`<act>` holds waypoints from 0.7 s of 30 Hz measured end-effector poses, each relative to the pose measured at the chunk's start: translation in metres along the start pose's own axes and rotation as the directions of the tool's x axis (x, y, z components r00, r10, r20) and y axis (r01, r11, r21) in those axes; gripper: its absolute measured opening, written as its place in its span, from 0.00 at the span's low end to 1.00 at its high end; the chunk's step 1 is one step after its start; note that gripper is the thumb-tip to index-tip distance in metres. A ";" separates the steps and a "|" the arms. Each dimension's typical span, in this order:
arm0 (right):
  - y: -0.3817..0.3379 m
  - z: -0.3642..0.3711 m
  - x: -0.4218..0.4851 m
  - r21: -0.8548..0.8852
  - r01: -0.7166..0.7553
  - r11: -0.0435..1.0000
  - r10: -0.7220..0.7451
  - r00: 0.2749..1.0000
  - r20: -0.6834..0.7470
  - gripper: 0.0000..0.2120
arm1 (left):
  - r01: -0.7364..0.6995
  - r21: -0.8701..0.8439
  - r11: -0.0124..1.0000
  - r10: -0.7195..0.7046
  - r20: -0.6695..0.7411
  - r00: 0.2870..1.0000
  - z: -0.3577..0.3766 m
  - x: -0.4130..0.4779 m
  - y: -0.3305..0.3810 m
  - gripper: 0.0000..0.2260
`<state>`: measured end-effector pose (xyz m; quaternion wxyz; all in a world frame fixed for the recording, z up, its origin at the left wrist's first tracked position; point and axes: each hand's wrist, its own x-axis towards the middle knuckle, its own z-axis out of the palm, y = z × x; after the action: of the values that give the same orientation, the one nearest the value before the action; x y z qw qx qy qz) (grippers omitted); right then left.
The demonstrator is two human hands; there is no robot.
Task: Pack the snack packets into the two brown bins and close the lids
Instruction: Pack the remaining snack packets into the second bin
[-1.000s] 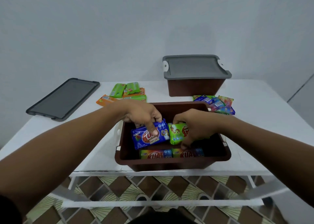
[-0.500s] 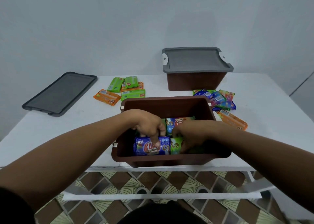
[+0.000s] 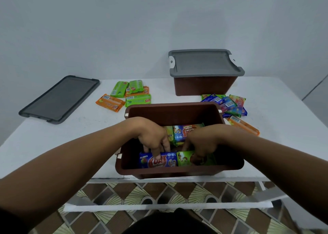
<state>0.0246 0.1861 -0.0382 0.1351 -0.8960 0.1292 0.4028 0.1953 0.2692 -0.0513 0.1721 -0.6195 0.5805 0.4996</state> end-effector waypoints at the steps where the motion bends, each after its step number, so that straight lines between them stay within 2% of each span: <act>1: 0.000 0.000 0.000 0.012 -0.003 1.000 0.003 1.000 0.006 0.20 | -0.003 0.002 1.000 0.003 0.005 1.000 0.000 -0.001 -0.002 0.23; 7: -0.001 -0.002 0.000 0.084 -0.028 0.996 0.027 0.999 0.019 0.20 | -0.014 0.029 0.999 0.013 0.034 0.999 0.001 -0.002 -0.010 0.24; 10: -0.002 0.001 0.000 0.121 -0.041 0.992 0.040 0.999 0.011 0.20 | -0.078 0.045 0.996 0.077 0.034 0.996 -0.004 -0.006 -0.011 0.24; 12: 0.003 0.000 -0.005 0.198 -0.033 0.980 0.045 0.998 -0.053 0.20 | -0.149 0.018 0.989 0.150 -0.048 0.988 -0.014 -0.014 -0.011 0.22; 14: 0.011 -0.004 -0.014 0.295 0.006 0.955 0.063 0.973 -0.221 0.18 | -0.250 -0.047 0.967 0.237 -0.193 0.952 -0.030 -0.027 -0.007 0.14; 16: 0.021 -0.009 -0.026 0.376 0.056 0.925 0.120 0.895 -0.429 0.11 | -0.336 -0.072 0.939 0.294 -0.336 0.895 -0.048 -0.040 0.002 0.06; 18: 0.030 -0.015 -0.040 0.423 0.099 0.901 0.207 0.759 -0.618 0.04 | -0.380 -0.035 0.924 0.319 -0.477 0.819 -0.063 -0.048 0.015 0.03; 20: 0.043 -0.021 -0.054 0.431 0.121 0.894 0.272 0.617 -0.738 0.02 | -0.406 -0.019 0.914 0.321 -0.578 0.750 -0.074 -0.049 0.030 0.03; 21: 0.052 -0.023 -0.060 0.444 0.127 0.887 0.299 0.575 -0.762 0.02 | -0.417 -0.014 0.909 0.322 -0.613 0.722 -0.080 -0.046 0.037 0.03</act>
<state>-0.0155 0.1374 0.0144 0.2443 -0.9141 0.3112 -0.0890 0.2033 0.2215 0.0356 -0.1705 -0.6271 0.6771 0.3453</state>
